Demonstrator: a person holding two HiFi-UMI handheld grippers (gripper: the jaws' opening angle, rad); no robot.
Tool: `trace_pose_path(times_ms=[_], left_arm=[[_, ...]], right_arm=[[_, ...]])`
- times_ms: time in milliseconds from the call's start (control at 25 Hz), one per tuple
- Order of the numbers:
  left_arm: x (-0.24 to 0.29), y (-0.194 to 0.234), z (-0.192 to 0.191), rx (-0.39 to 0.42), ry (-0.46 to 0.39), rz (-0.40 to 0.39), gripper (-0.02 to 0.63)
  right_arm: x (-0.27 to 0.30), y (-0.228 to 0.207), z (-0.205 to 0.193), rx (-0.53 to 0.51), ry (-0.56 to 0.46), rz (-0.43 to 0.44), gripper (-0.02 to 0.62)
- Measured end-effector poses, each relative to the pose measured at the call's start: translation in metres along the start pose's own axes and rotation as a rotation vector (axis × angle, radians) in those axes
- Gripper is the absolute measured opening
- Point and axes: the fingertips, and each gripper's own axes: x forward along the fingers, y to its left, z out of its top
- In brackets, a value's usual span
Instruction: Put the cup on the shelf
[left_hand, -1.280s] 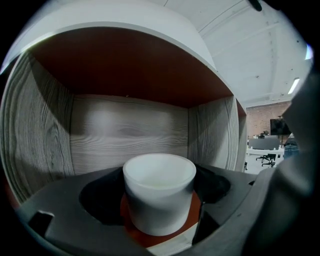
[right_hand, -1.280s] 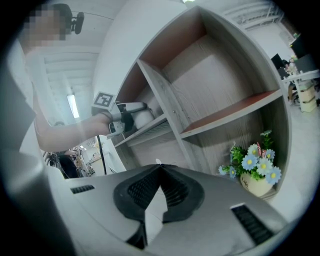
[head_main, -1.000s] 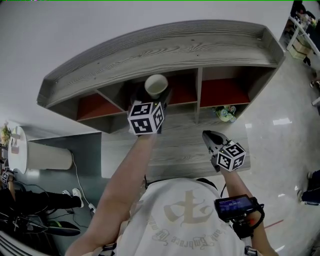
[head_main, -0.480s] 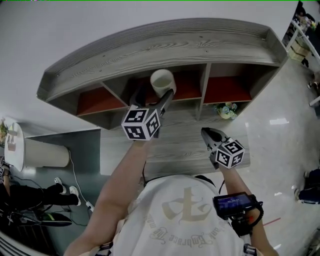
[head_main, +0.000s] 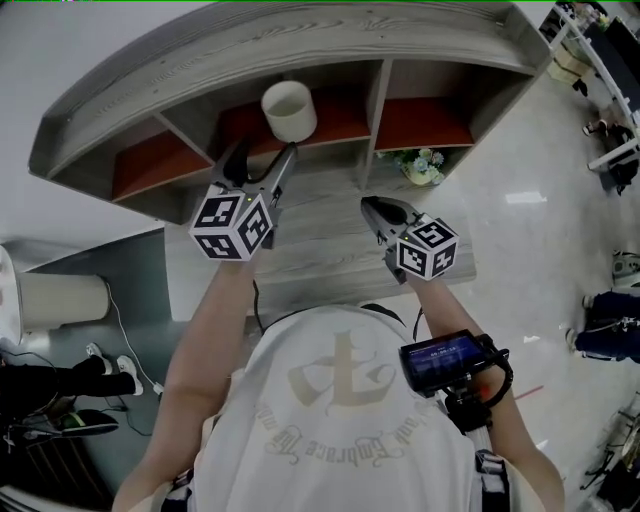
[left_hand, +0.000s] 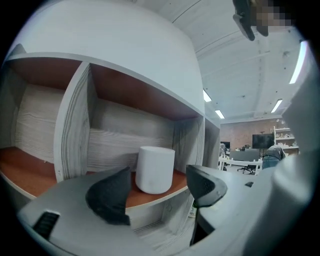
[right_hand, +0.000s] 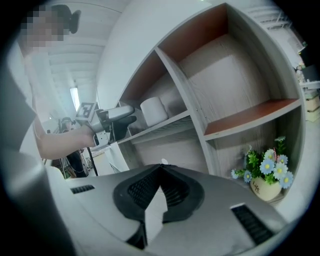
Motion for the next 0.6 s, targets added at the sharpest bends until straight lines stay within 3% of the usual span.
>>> trace_pose_path(times_ms=[120, 400, 600], left_arm=[[-0.009, 0.002, -0.004, -0.005, -0.007, 0.001, 0.305], [-0.027, 0.002, -0.023, -0.025, -0.005, -0.005, 0.28], [-0.039, -0.004, -0.033, -0.032, -0.005, -0.042, 0.172]], right_arm=[[0.002, 0.003, 0.002, -0.006, 0.001, 0.004, 0.004], [0.004, 0.009, -0.002, -0.012, 0.012, 0.012, 0.005], [0.003, 0.011, 0.006, -0.033, -0.012, 0.008, 0.003]])
